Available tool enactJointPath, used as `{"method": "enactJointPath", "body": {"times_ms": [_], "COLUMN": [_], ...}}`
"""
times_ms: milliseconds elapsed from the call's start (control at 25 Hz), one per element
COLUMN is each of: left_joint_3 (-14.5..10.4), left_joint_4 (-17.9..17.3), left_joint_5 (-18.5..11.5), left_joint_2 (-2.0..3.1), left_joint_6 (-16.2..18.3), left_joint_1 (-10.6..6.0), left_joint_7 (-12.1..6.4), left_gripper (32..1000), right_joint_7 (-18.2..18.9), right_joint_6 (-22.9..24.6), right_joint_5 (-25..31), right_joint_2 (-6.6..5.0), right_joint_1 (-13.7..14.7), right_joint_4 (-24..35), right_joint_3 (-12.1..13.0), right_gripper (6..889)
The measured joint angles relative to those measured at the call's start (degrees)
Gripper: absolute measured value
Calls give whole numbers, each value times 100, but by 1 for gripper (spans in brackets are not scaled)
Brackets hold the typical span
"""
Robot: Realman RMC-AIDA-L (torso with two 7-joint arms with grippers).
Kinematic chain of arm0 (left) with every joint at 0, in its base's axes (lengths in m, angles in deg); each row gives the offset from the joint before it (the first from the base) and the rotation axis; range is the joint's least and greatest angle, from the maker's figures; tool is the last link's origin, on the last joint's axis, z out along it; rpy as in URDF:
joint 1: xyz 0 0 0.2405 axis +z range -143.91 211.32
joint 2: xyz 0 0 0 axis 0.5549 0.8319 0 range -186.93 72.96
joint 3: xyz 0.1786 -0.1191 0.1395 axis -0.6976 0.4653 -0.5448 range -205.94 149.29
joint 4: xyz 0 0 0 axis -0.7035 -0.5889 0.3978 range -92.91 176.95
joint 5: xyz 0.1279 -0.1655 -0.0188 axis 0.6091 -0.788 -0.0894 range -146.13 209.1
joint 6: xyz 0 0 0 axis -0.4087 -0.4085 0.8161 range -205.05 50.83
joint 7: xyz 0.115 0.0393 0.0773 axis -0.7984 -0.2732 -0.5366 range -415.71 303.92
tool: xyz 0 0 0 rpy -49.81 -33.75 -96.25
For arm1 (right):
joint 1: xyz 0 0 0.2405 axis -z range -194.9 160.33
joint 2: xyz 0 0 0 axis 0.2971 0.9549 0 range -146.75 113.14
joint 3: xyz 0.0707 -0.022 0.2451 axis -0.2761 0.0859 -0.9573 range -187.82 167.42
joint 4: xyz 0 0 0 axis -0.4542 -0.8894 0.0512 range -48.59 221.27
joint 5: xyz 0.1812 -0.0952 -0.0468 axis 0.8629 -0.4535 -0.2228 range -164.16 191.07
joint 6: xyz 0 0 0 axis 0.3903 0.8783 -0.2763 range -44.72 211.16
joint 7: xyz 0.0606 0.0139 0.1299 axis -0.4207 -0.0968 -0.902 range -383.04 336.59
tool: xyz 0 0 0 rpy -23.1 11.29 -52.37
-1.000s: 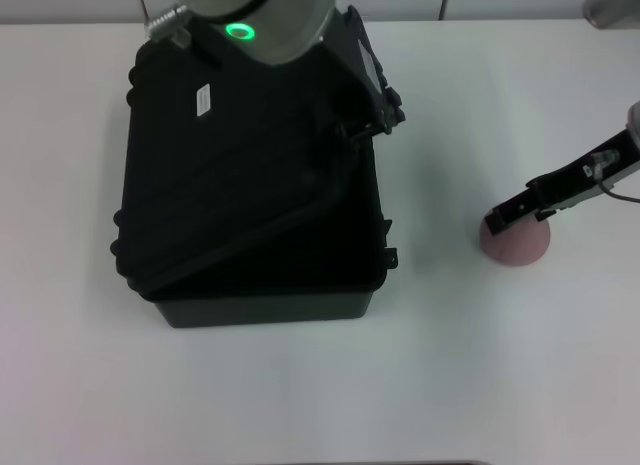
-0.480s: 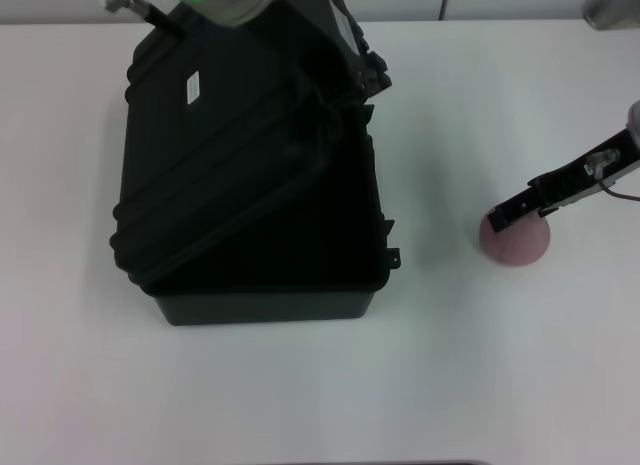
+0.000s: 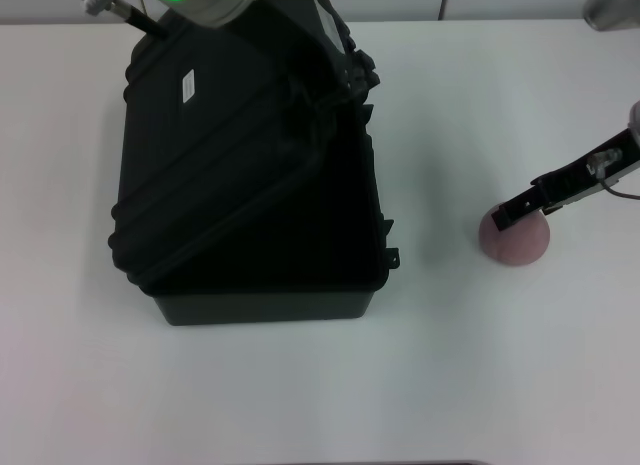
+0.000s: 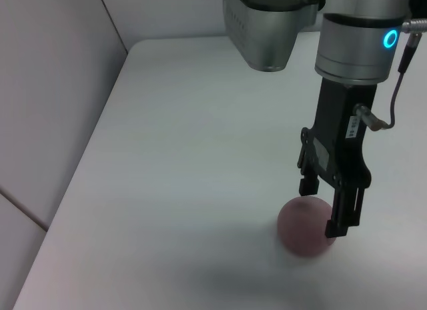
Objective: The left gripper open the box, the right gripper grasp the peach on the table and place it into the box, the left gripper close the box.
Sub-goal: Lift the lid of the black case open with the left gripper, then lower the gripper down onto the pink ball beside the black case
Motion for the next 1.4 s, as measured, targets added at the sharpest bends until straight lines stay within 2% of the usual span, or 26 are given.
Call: {"method": "enactJointPath", "body": {"times_ms": [280, 680, 1040, 1240, 1400], "left_joint_3": [150, 165, 165, 163, 150], "left_joint_4": [-58, -58, -57, -57, -56], "left_joint_5": [0, 0, 0, 0, 3], "left_joint_2": [0, 0, -1, 0, -1], "left_joint_6": [14, 20, 20, 15, 10], "left_joint_1": [28, 28, 32, 31, 29], "left_joint_7": [-32, -72, -79, -81, -81], "left_gripper": [89, 88, 88, 88, 89], "right_joint_7": [3, 85, 94, 150, 202], "right_joint_6": [-59, -227, -488, -747, -1025], "right_joint_5": [0, -19, -384, -461, -464], "right_joint_2": [0, -8, 5, 25, 27], "right_joint_1": [17, 67, 64, 11, -31], "right_joint_4": [13, -3, -13, -265, -519], "right_joint_3": [12, 35, 49, 183, 403], "right_gripper": [791, 791, 790, 791, 791]}}
